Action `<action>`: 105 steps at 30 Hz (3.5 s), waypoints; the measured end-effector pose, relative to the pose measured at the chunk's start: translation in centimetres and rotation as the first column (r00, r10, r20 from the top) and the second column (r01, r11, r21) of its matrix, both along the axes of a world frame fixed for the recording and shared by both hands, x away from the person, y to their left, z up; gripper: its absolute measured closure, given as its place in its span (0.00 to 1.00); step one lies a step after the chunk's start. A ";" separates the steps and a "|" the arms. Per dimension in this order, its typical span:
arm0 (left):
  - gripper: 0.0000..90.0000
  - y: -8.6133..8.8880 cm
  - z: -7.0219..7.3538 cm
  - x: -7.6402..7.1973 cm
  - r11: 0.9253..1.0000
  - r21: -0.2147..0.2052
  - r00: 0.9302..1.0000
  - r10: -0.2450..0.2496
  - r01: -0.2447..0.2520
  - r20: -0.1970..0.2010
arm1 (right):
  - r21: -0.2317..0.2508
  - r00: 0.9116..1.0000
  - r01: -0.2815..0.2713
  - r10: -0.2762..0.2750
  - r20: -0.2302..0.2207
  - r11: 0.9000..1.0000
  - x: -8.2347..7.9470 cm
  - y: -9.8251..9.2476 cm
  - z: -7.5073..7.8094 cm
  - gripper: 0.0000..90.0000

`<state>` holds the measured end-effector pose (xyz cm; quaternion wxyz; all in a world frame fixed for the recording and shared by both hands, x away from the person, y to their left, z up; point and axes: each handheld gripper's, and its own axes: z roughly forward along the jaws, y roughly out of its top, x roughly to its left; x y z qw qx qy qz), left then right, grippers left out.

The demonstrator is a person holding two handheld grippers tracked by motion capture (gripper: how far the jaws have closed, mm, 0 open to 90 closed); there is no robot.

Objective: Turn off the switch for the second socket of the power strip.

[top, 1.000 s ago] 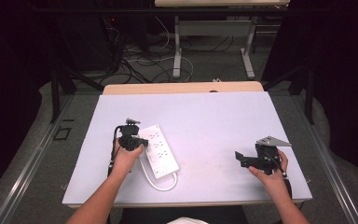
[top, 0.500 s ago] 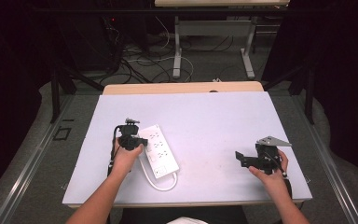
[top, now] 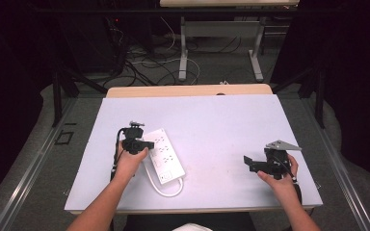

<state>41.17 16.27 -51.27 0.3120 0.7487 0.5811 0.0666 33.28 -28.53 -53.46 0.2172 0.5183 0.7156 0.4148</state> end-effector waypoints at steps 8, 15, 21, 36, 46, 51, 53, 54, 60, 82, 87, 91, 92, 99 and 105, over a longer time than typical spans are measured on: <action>0.79 0.2 0.9 -0.4 1.000 -0.006 0.999 -0.020 0.020 0.028 | 0.005 1.000 0.002 -0.002 -0.002 1.000 -0.1 0.0 0.0 0.09; 0.69 0.3 1.6 -0.7 0.999 -0.003 0.997 -0.037 0.037 0.062 | 0.000 1.000 0.000 0.000 0.003 1.000 -0.1 0.0 0.1 0.09; 0.60 0.5 2.1 -1.0 0.999 0.002 0.995 -0.043 0.043 0.086 | 0.001 1.000 0.001 -0.001 0.004 1.000 -0.2 0.1 0.2 0.09; 0.44 0.9 3.6 -1.7 0.995 0.042 0.984 -0.093 0.087 0.151 | -0.001 1.000 -0.002 0.002 0.004 1.000 -0.2 0.3 0.2 0.09; 0.39 1.5 4.3 -2.1 0.992 0.064 0.972 -0.121 0.110 0.204 | -0.001 1.000 -0.002 0.002 0.007 1.000 -0.2 0.2 0.2 0.09; 0.37 2.0 4.7 -2.3 0.989 0.069 0.961 -0.143 0.131 0.236 | 0.003 1.000 -0.001 0.001 0.007 1.000 -0.2 0.2 0.2 0.09; 0.36 2.2 4.9 -2.4 0.990 0.063 0.959 -0.142 0.130 0.246 | -0.001 1.000 0.004 -0.004 0.012 1.000 -0.2 0.2 0.2 0.09; 0.35 2.3 5.0 -2.5 0.990 0.064 0.959 -0.140 0.129 0.247 | -0.003 1.000 0.003 -0.003 0.013 1.000 -0.2 0.2 0.2 0.09; 0.34 3.4 5.4 -3.0 0.990 0.056 0.958 -0.141 0.131 0.249 | -0.005 1.000 -0.002 0.002 0.011 1.000 -0.3 0.1 0.3 0.09; 0.00 7.1 5.9 -5.5 0.998 0.022 0.956 -0.064 0.061 0.286 | 0.002 1.000 0.008 -0.008 0.009 1.000 -0.4 0.2 0.4 0.09; 0.00 8.2 6.0 -6.1 0.999 -0.019 0.953 -0.023 0.031 0.302 | -0.005 1.000 0.003 -0.003 0.014 1.000 -0.4 0.0 0.4 0.09; 0.00 9.2 5.9 -6.6 0.999 -0.032 0.948 -0.008 0.019 0.318 | -0.001 1.000 0.005 -0.005 0.010 1.000 -0.4 0.1 0.4 0.09; 0.00 9.4 5.9 -6.7 0.999 -0.032 0.947 -0.005 0.016 0.321 | 0.000 1.000 0.006 -0.006 0.009 1.000 -0.4 0.1 0.4 0.09; 0.00 11.1 5.6 -7.5 0.998 -0.057 0.945 0.028 -0.010 0.326 | 0.000 1.000 0.008 -0.008 0.008 1.000 -0.4 0.1 0.4 0.09; 0.00 12.1 5.1 -8.1 0.998 -0.061 0.942 0.041 -0.023 0.332 | -0.004 1.000 0.006 -0.006 0.012 1.000 -0.4 0.1 0.4 0.09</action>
